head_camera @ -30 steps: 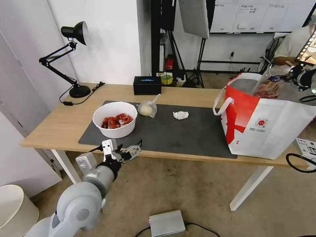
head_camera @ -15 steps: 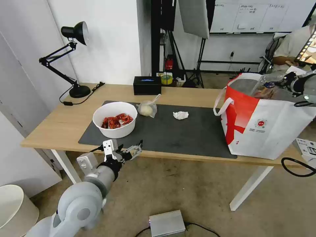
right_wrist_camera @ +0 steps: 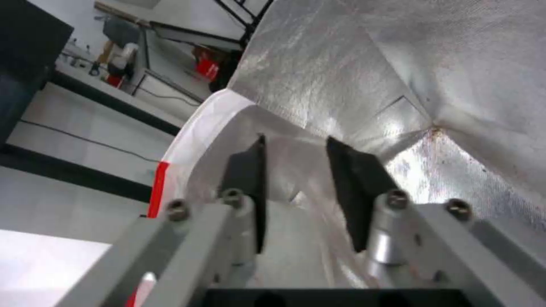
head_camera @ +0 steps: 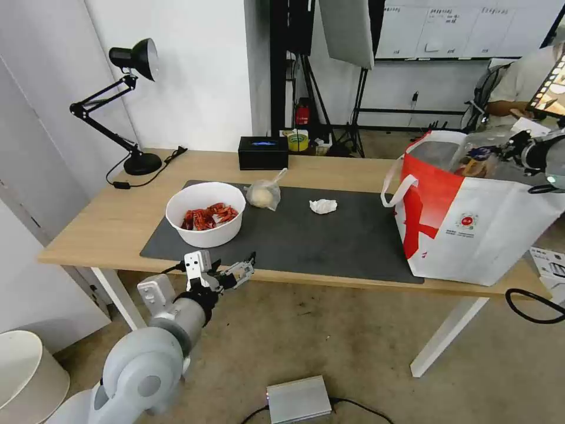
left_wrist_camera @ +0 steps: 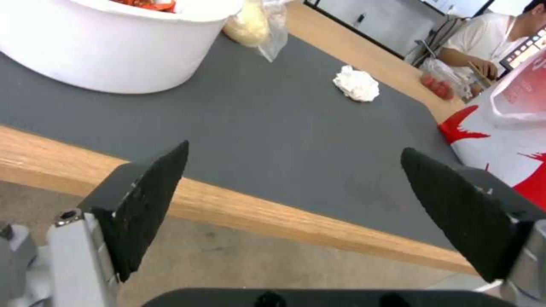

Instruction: Pick up the trash from the table and place it into the takeout bag.

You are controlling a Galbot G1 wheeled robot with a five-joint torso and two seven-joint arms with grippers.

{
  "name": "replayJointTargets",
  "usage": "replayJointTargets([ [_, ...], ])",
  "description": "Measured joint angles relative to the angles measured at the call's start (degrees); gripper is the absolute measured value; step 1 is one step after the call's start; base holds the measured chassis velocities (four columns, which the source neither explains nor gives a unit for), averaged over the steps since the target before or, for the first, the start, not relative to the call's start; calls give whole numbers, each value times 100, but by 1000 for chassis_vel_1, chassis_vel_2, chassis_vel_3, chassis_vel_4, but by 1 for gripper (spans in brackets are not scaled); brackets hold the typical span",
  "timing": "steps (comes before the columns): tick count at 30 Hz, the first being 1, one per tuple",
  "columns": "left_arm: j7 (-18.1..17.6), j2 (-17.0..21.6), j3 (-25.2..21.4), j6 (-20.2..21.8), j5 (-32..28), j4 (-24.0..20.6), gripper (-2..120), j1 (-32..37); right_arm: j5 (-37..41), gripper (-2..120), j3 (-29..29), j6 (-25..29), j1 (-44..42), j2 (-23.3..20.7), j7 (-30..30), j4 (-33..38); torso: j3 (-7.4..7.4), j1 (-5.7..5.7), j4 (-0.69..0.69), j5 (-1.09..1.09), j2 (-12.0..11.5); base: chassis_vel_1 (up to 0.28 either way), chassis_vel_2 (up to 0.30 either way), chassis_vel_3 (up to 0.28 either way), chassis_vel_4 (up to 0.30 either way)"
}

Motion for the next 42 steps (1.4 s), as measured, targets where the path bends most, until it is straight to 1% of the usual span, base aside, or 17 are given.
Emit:
replayJointTargets([
  [4,-3,42,-20,0,-1,-13,100,-4,11,48,7,1,4,-20,14,19,0,0,0,0,0,0,0,0,0],
  [5,-3,42,-20,0,-1,-13,100,-4,11,48,7,1,4,-20,14,19,0,0,0,0,0,0,0,0,0],
  [7,-4,54,-27,0,-3,-14,100,-14,23,55,10,1,7,-23,19,25,0,0,0,0,0,0,0,0,0],
  [8,-4,57,-29,0,-6,-16,100,-25,33,61,13,1,9,-24,20,31,0,0,0,0,0,0,0,0,0],
  [9,-4,57,-29,0,-6,-16,100,-25,33,61,13,1,9,-24,20,31,0,0,0,0,0,0,0,0,0],
  [10,-4,57,-30,0,-8,-18,100,-30,41,68,16,2,10,-25,21,39,0,0,0,0,0,0,0,0,0],
  [12,-4,57,-33,0,-10,-26,100,-31,49,77,24,2,10,-26,22,59,0,0,0,0,0,0,0,0,0],
  [13,-4,56,-35,0,-10,-30,100,-29,51,81,32,3,7,-27,21,73,0,0,0,0,0,0,0,0,0],
  [14,-4,56,-35,0,-10,-30,100,-29,51,81,32,3,7,-27,21,73,0,0,0,0,0,0,0,0,0],
  [18,-4,52,-46,-1,-11,-36,100,-24,61,98,44,6,4,-29,12,117,0,0,0,0,0,0,0,0,0],
  [27,-4,52,-87,0,-14,-66,100,5,70,100,65,15,-20,-34,10,203,0,0,0,0,0,0,0,0,0],
  [31,-2,43,-105,-1,-14,-71,100,30,103,100,122,97,-78,-47,-177,294,0,0,0,0,-1,0,0,0,0],
  [34,9,28,-139,-67,-5,-74,100,72,126,100,219,229,-195,-95,-729,461,0,0,0,0,-1,0,0,0,0],
  [35,9,28,-139,-67,-5,-74,100,72,126,100,219,229,-195,-95,-729,461,0,0,0,0,-1,0,0,0,0],
  [38,23,27,-199,-84,48,-91,100,115,-30,100,330,257,-396,-150,-1531,684,0,0,0,0,0,0,0,0,0],
  [39,23,27,-199,-84,48,-91,100,115,-30,100,330,257,-396,-150,-1531,684,0,0,0,0,0,0,0,0,0],
  [42,40,32,-264,-85,118,-128,100,218,-580,100,430,267,-855,-220,-2912,1022,0,0,-1,-1,0,0,0,0,0],
])
